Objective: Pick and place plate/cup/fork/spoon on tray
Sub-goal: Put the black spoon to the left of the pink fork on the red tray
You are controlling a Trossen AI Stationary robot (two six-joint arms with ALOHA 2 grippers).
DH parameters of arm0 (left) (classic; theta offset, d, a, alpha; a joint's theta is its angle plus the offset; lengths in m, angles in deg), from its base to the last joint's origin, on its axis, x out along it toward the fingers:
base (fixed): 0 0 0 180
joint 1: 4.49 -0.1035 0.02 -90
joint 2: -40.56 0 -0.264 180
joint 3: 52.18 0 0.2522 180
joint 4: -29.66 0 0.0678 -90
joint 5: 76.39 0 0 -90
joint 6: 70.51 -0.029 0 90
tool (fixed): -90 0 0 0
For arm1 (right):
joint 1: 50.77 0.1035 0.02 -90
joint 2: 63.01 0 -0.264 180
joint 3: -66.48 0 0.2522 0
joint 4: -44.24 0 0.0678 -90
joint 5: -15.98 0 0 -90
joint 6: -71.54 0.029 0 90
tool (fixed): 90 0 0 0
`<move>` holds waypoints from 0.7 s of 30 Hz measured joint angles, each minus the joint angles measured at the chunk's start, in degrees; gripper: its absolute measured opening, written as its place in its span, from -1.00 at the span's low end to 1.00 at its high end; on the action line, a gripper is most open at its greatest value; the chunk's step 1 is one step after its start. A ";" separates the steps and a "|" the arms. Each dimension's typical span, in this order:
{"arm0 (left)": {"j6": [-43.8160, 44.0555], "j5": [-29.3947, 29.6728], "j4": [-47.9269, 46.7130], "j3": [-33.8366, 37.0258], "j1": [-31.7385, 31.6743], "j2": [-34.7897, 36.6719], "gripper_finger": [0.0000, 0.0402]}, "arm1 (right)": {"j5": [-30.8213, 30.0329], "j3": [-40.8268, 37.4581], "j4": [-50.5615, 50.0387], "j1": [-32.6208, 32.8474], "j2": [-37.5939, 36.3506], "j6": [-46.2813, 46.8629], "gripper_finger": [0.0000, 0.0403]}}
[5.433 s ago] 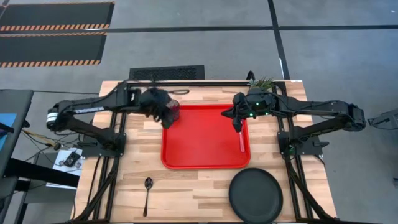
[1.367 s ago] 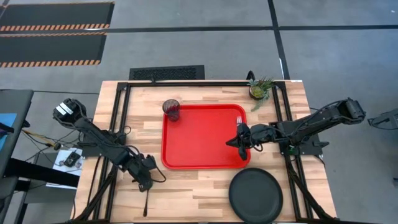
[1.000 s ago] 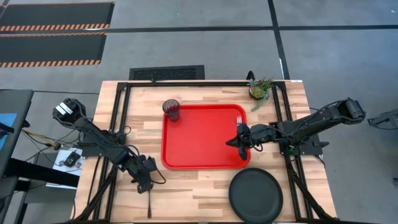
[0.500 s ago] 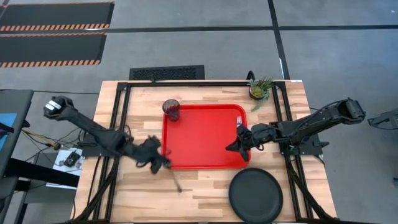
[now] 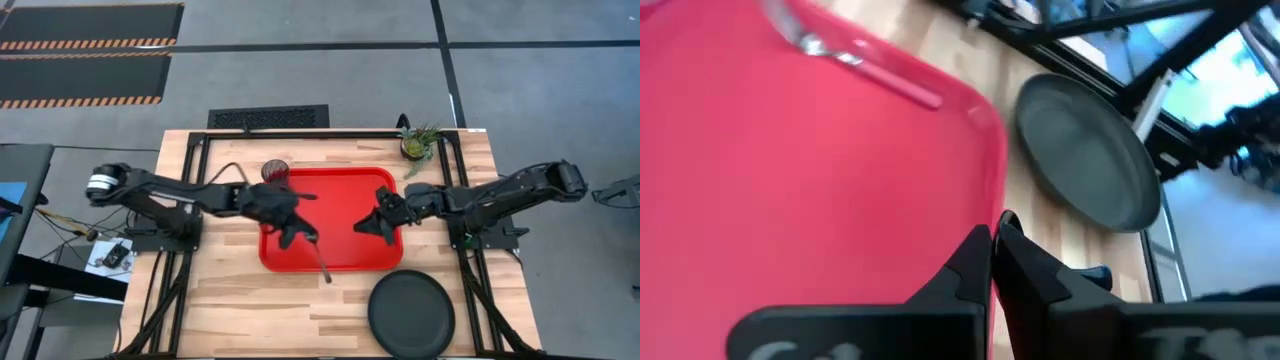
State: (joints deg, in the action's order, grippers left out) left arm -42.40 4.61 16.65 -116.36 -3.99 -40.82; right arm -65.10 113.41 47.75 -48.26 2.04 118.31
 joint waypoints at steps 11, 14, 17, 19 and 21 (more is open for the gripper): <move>-6.11 -8.81 0.47 -16.07 -2.76 -13.52 -1.00 | 4.25 3.47 -0.21 -0.97 6.03 0.49 -0.20; -6.09 -8.83 -0.11 -16.54 -3.18 -13.54 -1.00 | 4.67 4.34 0.06 -1.00 7.62 0.28 -0.16; -5.42 -8.91 0.22 -16.67 -3.52 -13.50 -1.00 | 4.95 4.36 0.25 -1.01 8.24 -0.03 -0.17; -4.88 -9.25 0.37 -16.66 -3.52 -13.50 -1.00 | 4.95 4.25 -0.52 -1.01 8.62 -0.07 -0.21; -4.73 -9.31 0.56 -16.66 -3.50 -13.50 -1.00 | 4.85 4.28 0.14 -1.01 8.58 -0.10 -0.28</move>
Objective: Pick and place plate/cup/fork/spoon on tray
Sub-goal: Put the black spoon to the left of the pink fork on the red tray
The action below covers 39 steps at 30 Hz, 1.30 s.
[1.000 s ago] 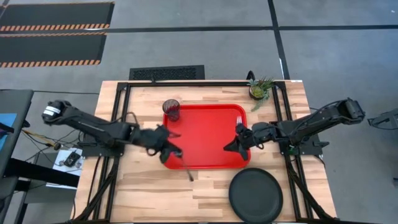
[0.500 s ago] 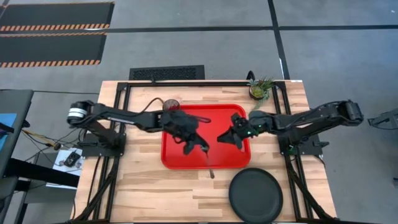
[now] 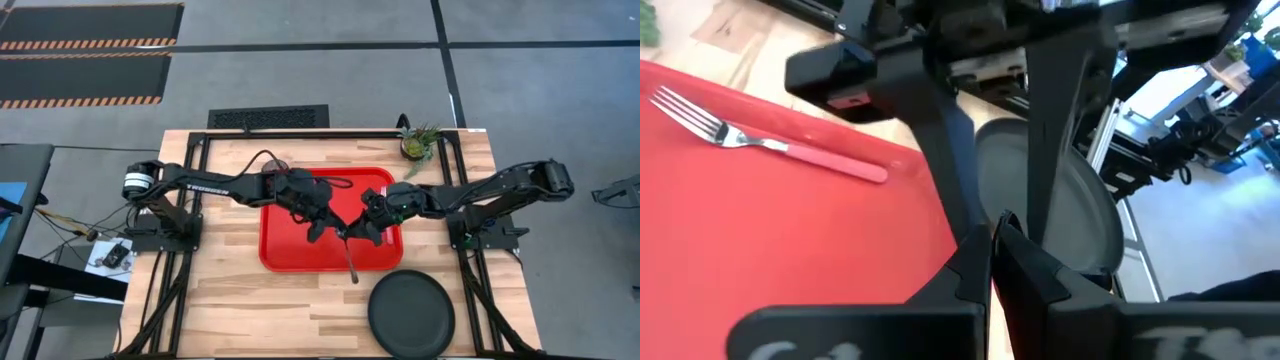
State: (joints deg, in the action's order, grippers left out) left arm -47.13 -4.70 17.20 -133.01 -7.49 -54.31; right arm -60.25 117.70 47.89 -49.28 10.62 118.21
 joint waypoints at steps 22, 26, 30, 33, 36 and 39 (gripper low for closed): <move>-1.32 16.22 -5.35 0.76 0.42 7.89 -0.37 | -8.51 -3.36 -11.64 -8.71 -7.39 2.66 -0.97; -0.34 18.09 -3.43 2.85 2.06 9.95 -0.33 | -6.31 -8.37 -13.98 -15.75 -9.44 3.04 -0.97; -0.19 20.60 -2.86 3.49 3.70 10.27 -0.38 | -2.00 -12.12 -13.72 -22.27 -7.70 2.53 -0.98; 0.28 20.75 -2.74 3.50 4.26 10.27 -0.44 | -0.19 -12.97 -13.76 -24.96 -5.53 -0.16 -0.97; 0.41 21.81 -2.84 3.50 4.59 10.27 -0.49 | 1.11 -13.03 -13.35 -26.69 -3.48 -1.52 -0.97; 1.74 22.14 -2.84 3.50 4.59 10.27 -0.53 | 1.32 -13.10 -13.51 -27.80 -1.16 -1.72 -0.97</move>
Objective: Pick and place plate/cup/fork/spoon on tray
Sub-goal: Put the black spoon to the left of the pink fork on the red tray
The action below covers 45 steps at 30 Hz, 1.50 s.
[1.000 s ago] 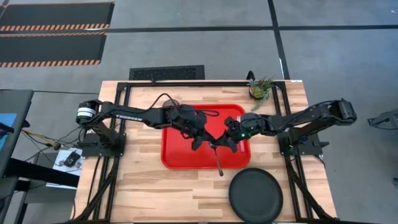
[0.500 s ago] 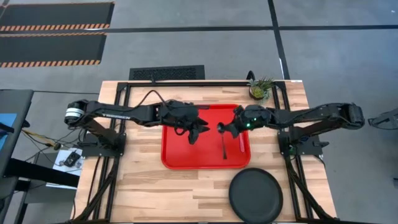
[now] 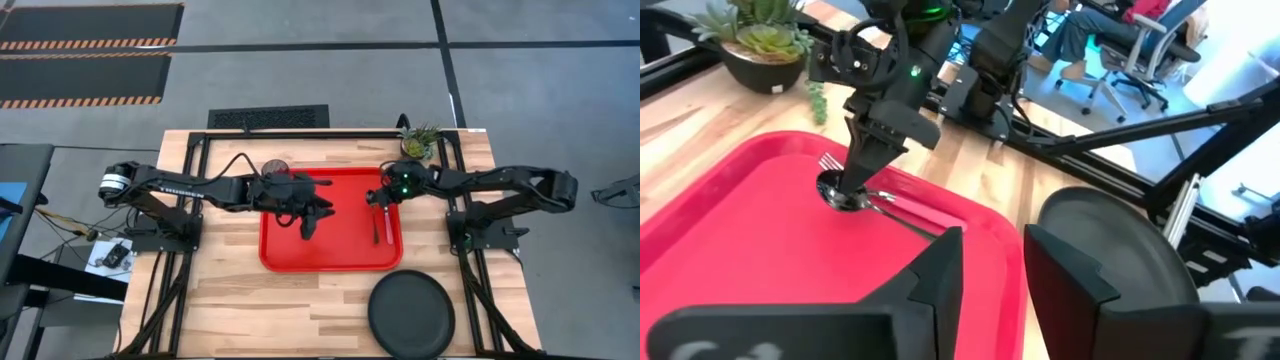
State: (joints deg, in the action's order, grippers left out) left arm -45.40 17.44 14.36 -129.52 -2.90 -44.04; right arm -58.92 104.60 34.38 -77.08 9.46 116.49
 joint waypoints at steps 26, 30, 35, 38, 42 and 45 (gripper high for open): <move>1.58 0.07 -0.54 0.00 0.02 -0.02 -0.57 | -4.62 -0.02 -0.99 -1.22 5.66 1.55 -0.67; 1.61 0.07 -0.84 0.00 0.02 -0.02 -0.57 | -5.12 -0.02 -1.29 -1.22 5.64 1.59 -0.67; 1.59 0.07 -0.83 0.00 0.02 -0.04 -0.57 | -5.15 -0.02 -1.78 -1.22 5.64 1.72 -0.67; 1.59 0.07 -0.85 0.00 0.02 -0.04 -0.57 | -5.16 -0.02 -1.79 -1.22 5.64 1.73 -0.67; 1.57 0.07 -0.85 0.00 0.02 -0.04 -0.57 | -5.14 -0.02 -1.77 -1.22 5.64 1.73 -0.67; 1.57 0.07 -0.95 0.00 0.02 -0.04 -0.57 | -5.14 -0.02 -1.78 -1.22 5.64 1.72 -0.67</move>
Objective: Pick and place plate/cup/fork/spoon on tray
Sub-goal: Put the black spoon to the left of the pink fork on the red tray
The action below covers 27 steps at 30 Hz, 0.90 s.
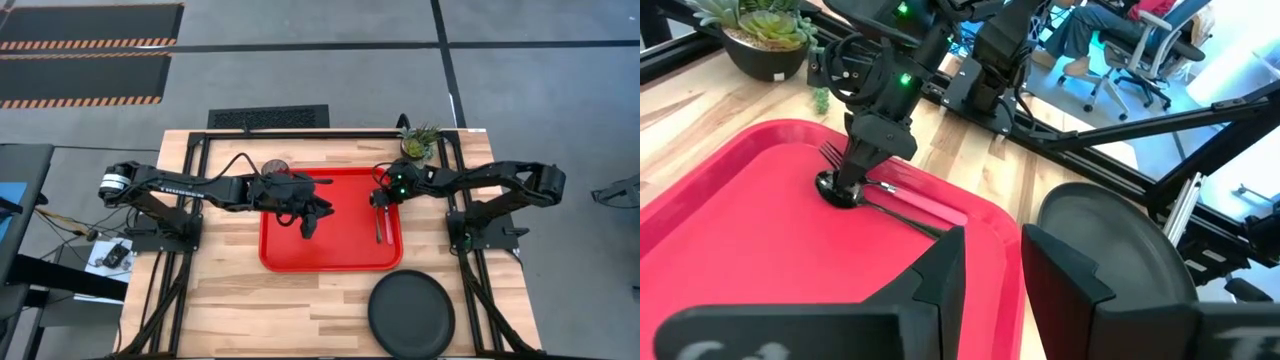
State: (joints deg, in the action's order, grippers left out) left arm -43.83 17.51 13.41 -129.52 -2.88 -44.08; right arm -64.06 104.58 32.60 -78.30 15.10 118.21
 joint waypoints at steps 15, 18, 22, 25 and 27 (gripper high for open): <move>-0.04 -0.02 -0.23 0.00 0.00 0.00 -0.57 | 0.25 0.00 -0.01 0.00 -0.02 -0.17 -0.40; -0.06 -0.04 -0.23 0.00 0.00 0.00 -0.57 | 0.28 0.00 -0.01 0.00 -0.09 -0.46 -0.26; -0.63 -0.06 -0.64 0.03 -0.01 0.24 -0.57 | 0.26 0.00 0.00 0.00 -1.25 -0.86 -0.12; -0.74 -0.07 -0.86 0.04 0.00 0.70 -0.57 | 0.26 0.38 -0.03 0.00 -2.51 -1.56 -0.06; -0.74 -0.05 -1.17 0.04 0.00 0.98 -0.57 | 0.24 0.74 -0.04 0.00 -3.40 -1.71 -0.05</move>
State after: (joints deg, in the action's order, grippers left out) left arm -44.57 17.46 12.25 -129.47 -2.88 -43.11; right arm -63.82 105.32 32.56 -78.30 11.70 116.50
